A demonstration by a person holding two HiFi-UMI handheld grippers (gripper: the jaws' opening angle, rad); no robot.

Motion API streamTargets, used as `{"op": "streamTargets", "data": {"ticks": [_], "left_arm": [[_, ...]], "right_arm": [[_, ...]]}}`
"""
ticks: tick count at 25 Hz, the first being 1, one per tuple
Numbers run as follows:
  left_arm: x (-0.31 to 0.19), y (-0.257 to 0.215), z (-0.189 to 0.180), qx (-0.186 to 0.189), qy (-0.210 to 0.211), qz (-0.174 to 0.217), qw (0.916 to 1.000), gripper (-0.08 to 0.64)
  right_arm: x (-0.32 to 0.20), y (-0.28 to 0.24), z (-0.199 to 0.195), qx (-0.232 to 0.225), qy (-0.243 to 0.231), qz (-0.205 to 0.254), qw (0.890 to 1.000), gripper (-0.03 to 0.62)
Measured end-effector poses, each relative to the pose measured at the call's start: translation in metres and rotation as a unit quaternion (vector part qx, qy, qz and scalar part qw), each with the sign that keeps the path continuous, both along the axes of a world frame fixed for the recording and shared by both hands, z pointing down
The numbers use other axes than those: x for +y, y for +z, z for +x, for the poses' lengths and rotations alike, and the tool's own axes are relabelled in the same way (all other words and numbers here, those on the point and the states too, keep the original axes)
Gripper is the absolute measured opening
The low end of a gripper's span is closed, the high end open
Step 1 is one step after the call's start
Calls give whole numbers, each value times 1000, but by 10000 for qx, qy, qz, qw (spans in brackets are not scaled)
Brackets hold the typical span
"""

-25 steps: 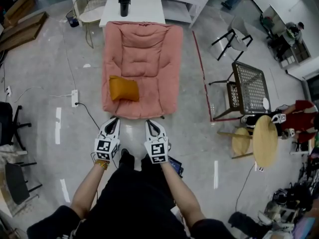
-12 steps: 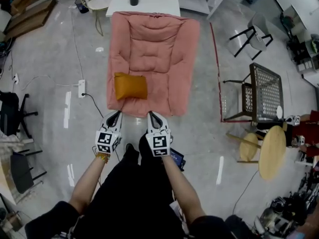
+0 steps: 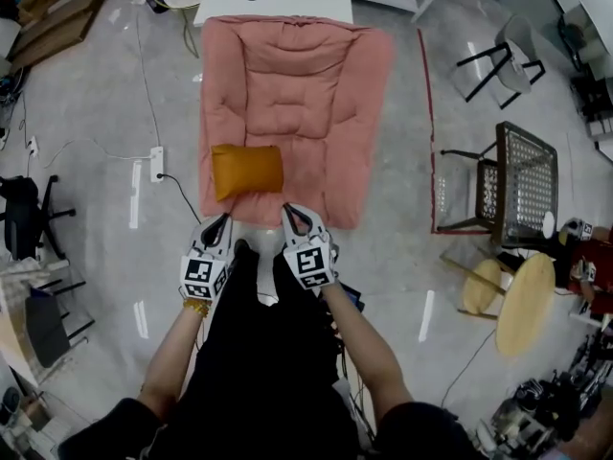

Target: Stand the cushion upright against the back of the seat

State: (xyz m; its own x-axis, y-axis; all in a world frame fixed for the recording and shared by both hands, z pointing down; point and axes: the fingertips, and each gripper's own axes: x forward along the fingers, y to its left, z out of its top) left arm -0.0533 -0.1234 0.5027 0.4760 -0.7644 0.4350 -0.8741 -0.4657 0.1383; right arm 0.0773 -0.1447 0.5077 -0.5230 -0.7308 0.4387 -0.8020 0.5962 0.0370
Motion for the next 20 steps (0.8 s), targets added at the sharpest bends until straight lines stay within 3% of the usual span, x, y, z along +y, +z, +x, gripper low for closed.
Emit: {"op": "streamTargets", "data": {"ticks": [6, 13, 20], "left_arm": [[-25, 28, -9, 41, -8, -339, 9994, 20], [-32, 37, -20, -39, 514, -527, 9973, 20], [-46, 77, -24, -106, 863, -612, 9943, 19]], "right_arm": [[-36, 22, -28, 66, -371, -83, 9993, 17], [-66, 59, -68, 249, -864, -50, 9959, 17], [-98, 119, -90, 453, -1453, -65, 9883, 18]]}}
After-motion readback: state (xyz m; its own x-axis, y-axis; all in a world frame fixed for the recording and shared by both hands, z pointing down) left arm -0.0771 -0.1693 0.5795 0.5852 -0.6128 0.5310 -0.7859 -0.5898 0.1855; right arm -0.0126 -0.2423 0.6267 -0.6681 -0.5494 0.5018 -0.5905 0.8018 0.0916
